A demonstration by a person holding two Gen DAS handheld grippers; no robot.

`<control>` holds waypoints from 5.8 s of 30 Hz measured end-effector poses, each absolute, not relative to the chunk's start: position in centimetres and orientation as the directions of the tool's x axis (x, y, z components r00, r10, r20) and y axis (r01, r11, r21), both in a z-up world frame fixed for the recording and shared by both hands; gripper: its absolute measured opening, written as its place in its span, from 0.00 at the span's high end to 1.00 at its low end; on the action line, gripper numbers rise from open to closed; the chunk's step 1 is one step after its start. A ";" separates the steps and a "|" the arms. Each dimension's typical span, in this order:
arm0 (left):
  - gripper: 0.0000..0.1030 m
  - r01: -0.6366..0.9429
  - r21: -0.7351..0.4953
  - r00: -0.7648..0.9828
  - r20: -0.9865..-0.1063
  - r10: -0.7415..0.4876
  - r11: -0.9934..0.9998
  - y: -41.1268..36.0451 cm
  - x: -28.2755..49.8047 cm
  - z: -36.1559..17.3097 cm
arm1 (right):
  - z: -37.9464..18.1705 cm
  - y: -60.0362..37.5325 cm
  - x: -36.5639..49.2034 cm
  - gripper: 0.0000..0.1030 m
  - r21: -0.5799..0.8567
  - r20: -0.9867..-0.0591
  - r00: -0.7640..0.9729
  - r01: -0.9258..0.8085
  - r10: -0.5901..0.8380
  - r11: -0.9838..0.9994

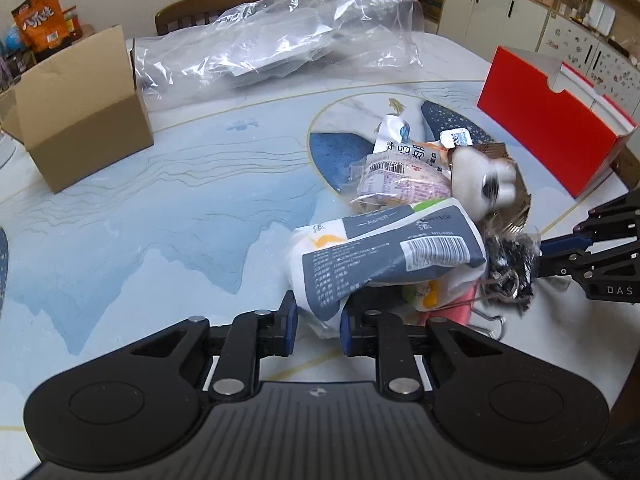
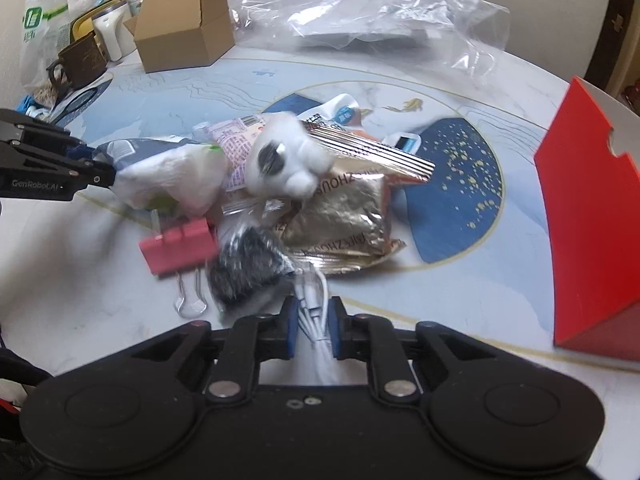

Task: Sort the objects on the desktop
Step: 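Grasp the paper-towel pack with the left tool while the right tool grasps the white cable, then lift and carry the paper-towel pack and white cable over the red shoebox, then open the left tool to drop the pack while the right tool releases the cable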

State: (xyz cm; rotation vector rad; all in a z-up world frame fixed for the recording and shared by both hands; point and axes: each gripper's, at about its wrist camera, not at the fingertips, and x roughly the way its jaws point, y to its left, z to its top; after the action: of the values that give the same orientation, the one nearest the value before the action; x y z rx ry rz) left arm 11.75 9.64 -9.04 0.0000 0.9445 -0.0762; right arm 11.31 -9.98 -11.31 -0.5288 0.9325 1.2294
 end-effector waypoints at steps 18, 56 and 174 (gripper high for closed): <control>0.82 0.126 -0.021 0.585 -0.806 -0.092 0.992 9.5 9.9 -8.6 | -10.6 -11.3 11.5 0.96 0.168 -0.819 0.058 -0.927 0.570 0.336; 0.82 0.069 -0.075 0.594 -0.798 -0.102 0.995 9.8 8.9 -7.2 | -10.4 -11.4 13.3 0.95 0.194 -0.795 0.071 -0.911 0.603 0.363; 0.82 0.376 0.010 0.606 -0.759 -0.237 0.927 -22.8 31.8 0.5 | -7.9 -22.5 40.4 0.84 0.197 -0.859 0.024 -0.907 0.512 0.373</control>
State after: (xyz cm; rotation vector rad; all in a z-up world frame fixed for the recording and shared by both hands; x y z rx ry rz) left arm 31.76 -22.80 0.51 0.1753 0.8492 -0.3564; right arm 40.36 -22.52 -7.90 -0.4733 1.0488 1.1631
